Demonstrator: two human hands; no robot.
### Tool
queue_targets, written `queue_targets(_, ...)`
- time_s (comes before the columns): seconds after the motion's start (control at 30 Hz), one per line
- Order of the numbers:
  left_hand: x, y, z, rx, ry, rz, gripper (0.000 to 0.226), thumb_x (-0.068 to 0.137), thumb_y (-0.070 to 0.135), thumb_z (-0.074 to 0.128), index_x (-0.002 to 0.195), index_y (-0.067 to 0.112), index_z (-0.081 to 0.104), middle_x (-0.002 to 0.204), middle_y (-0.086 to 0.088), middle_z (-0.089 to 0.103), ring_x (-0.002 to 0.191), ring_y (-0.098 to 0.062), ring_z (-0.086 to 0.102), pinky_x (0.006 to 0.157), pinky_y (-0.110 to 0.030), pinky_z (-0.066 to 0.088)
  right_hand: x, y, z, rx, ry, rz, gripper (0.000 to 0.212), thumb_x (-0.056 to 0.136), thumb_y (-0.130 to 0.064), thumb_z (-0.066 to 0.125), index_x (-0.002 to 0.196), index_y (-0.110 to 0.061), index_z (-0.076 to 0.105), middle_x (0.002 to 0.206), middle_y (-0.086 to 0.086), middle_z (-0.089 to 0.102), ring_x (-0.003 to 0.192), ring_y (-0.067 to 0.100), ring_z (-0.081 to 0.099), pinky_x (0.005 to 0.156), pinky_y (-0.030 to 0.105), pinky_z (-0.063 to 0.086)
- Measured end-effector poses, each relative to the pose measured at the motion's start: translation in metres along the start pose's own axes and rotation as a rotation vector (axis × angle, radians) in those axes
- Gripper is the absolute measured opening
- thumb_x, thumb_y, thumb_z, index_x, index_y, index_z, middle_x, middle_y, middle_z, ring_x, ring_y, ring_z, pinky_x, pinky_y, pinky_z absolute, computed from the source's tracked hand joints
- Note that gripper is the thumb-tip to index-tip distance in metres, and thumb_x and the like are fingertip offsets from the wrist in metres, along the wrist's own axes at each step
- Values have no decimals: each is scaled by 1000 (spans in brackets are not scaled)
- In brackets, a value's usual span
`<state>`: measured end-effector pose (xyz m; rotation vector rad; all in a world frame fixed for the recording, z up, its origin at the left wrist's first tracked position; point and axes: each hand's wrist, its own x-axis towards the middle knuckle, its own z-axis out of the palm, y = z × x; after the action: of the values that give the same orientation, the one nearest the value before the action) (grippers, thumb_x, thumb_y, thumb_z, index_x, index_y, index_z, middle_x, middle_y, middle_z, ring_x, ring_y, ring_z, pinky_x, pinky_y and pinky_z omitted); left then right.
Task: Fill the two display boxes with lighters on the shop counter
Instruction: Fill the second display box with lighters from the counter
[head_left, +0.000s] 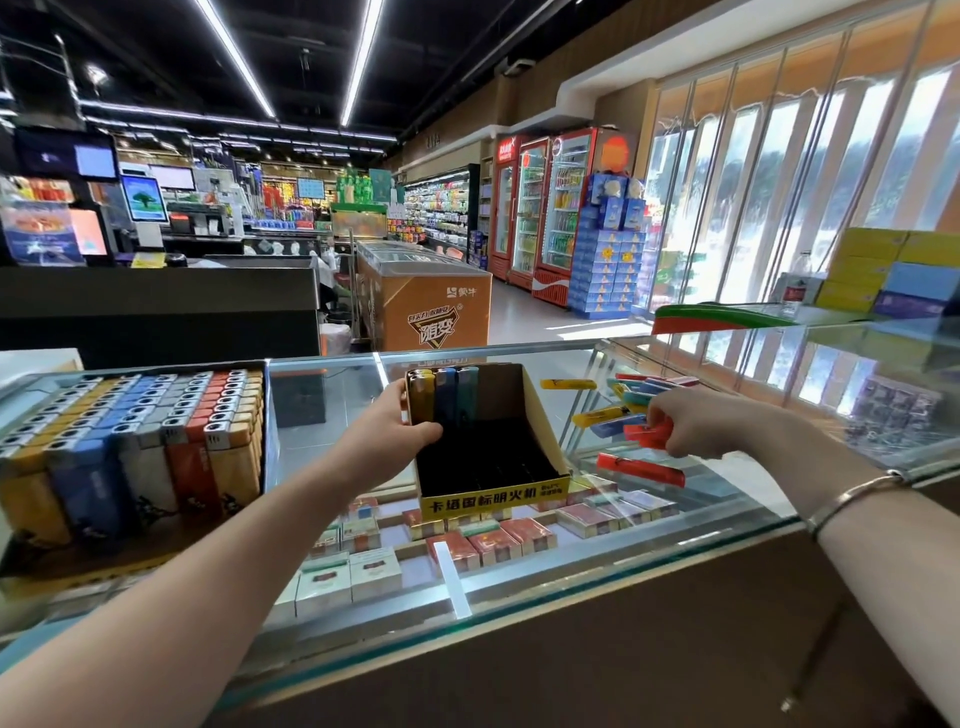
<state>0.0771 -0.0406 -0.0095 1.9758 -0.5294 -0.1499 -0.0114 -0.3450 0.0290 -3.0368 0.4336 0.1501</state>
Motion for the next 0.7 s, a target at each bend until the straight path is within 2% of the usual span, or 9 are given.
queue_targets(0.1, 0, -1, 0, 11, 3, 3, 56, 87, 20, 61, 136, 19, 33, 100, 6, 55, 87, -4, 52, 72, -20, 37, -5, -2, -3, -23, -1, -16, 16, 82, -10, 59, 88, -22, 51, 87, -1, 54, 74, 10, 47, 59, 22, 35)
queue_targets(0.2, 0, -1, 0, 22, 9, 4, 58, 87, 21, 61, 137, 19, 32, 106, 2, 55, 93, -9, 52, 76, -23, 36, -11, -5, -6, 27, 3, -57, 12, 85, -13, 55, 92, -21, 48, 86, 1, 52, 71, 11, 44, 58, 24, 33)
queue_targets(0.27, 0, -2, 0, 24, 9, 8, 57, 87, 21, 61, 137, 19, 32, 101, 6, 55, 88, -4, 52, 73, -20, 37, -14, -10, -5, 86, -15, -89, 13, 87, -10, 51, 95, -18, 47, 83, 1, 49, 70, 12, 42, 59, 26, 33)
queue_targets(0.37, 1, -3, 0, 16, 2, 1, 56, 87, 20, 60, 136, 19, 33, 93, 13, 52, 82, 1, 49, 63, -15, 34, -19, -21, -2, 87, -122, -136, 13, 90, -11, 50, 95, -22, 44, 86, 0, 47, 73, 12, 42, 64, 25, 35)
queue_targets(0.43, 2, -3, 0, 16, 2, -5, 56, 87, 20, 60, 136, 19, 33, 94, 11, 52, 83, 0, 49, 63, -15, 34, -21, -29, 1, 72, -212, -157, 12, 93, -18, 51, 101, -23, 43, 92, -3, 48, 78, 10, 46, 67, 23, 37)
queue_targets(0.53, 1, -2, 0, 5, 11, -13, 56, 87, 17, 60, 136, 18, 32, 101, 6, 54, 85, -2, 50, 63, -15, 35, -20, -35, 4, 47, -247, -179, 15, 94, -21, 52, 103, -25, 41, 94, -4, 47, 78, 9, 45, 68, 21, 37)
queue_targets(0.7, -1, 2, -3, -8, 23, -42, 76, 85, -1, 52, 144, 28, 14, 102, 2, 45, 84, -8, 49, 62, -18, 38, -16, -38, 4, 210, -245, -154, 28, 86, -15, 62, 106, -23, 43, 98, -2, 49, 84, 12, 48, 66, 21, 40)
